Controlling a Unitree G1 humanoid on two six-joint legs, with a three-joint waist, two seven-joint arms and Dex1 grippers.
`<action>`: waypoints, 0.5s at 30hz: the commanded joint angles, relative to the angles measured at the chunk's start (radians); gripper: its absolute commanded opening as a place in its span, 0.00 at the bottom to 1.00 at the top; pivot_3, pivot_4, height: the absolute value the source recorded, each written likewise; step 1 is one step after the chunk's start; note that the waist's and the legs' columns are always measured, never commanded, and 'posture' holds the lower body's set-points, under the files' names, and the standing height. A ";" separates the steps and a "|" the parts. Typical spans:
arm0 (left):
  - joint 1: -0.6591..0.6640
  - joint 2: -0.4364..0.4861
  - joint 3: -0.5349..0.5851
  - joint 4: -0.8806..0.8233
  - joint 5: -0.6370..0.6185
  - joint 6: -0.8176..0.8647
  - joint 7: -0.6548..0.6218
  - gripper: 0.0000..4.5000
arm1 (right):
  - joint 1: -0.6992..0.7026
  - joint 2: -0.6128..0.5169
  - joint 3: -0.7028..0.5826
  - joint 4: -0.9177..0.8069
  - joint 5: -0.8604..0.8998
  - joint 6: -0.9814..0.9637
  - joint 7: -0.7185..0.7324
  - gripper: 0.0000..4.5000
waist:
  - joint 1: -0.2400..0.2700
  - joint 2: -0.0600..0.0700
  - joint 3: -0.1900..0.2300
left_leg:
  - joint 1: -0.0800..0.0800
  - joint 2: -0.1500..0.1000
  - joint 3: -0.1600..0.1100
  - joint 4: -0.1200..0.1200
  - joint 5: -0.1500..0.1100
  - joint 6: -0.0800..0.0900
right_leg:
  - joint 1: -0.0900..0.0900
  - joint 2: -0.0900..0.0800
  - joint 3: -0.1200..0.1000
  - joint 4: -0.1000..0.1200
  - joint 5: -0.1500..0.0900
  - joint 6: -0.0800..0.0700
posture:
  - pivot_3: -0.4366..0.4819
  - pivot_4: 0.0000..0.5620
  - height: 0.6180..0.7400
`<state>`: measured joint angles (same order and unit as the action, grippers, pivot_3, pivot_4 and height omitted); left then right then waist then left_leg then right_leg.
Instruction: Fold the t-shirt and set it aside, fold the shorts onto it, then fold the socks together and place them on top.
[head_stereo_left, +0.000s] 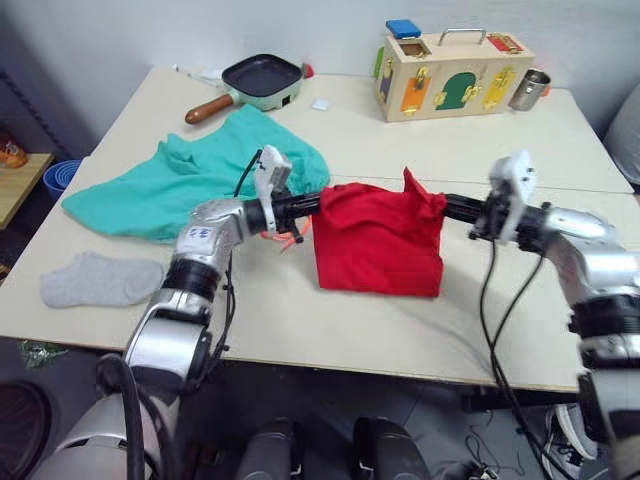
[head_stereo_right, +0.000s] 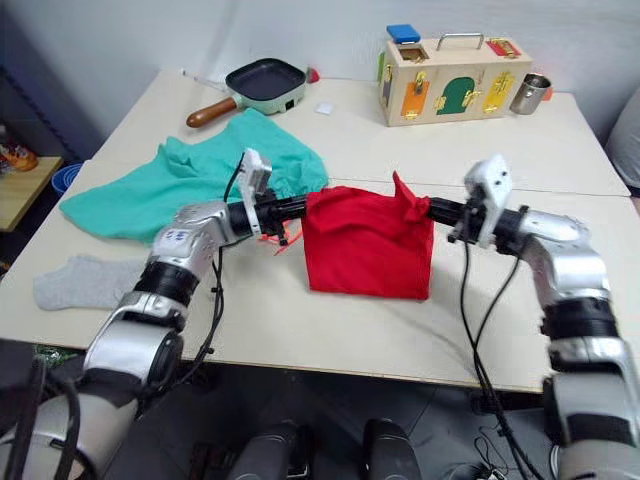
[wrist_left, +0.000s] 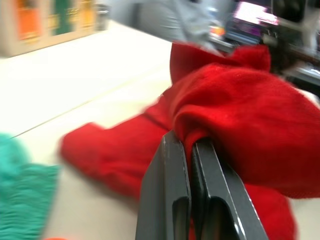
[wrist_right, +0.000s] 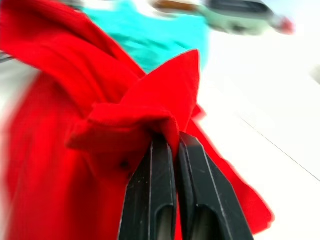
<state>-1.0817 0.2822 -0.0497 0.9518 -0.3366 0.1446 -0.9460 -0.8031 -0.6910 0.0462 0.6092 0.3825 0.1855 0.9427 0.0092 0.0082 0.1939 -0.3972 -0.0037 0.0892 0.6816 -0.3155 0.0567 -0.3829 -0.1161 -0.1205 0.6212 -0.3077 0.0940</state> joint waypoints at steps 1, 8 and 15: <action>-0.059 -0.042 0.012 0.164 0.082 -0.126 0.068 0.00 | -0.039 0.022 -0.005 0.116 -0.111 -0.071 -0.095 0.00 | 0.006 0.000 0.000 | -0.004 -0.001 0.000 0.000 0.000 0.000 | -0.005 0.000 -0.001 0.001 0.000 0.000 | 0.48 0.27 1.00; -0.109 -0.104 0.042 0.272 0.148 -0.212 0.107 0.00 | -0.014 0.032 -0.083 0.100 -0.123 -0.069 -0.119 0.00 | 0.013 -0.001 0.000 | -0.013 -0.004 0.004 0.001 0.003 0.005 | -0.013 0.000 -0.011 0.004 0.001 0.003 | 0.48 0.27 1.00; -0.142 -0.094 0.081 0.294 0.171 -0.217 0.098 0.00 | 0.020 -0.029 -0.192 0.060 -0.089 0.000 -0.120 0.00 | 0.009 -0.001 0.000 | -0.011 -0.004 0.005 0.002 0.007 0.005 | -0.011 0.000 -0.009 0.004 0.003 0.005 | 0.48 0.27 1.00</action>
<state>-1.1987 0.1693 0.0031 1.2404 -0.1704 -0.0591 -0.8522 -0.7898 -0.6726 -0.0875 0.6896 0.2811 0.1743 0.8406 0.0184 0.0076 0.1940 -0.4081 -0.0081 0.0946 0.6836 -0.3088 0.0612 -0.3942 -0.1157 -0.1299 0.6256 -0.3047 0.0995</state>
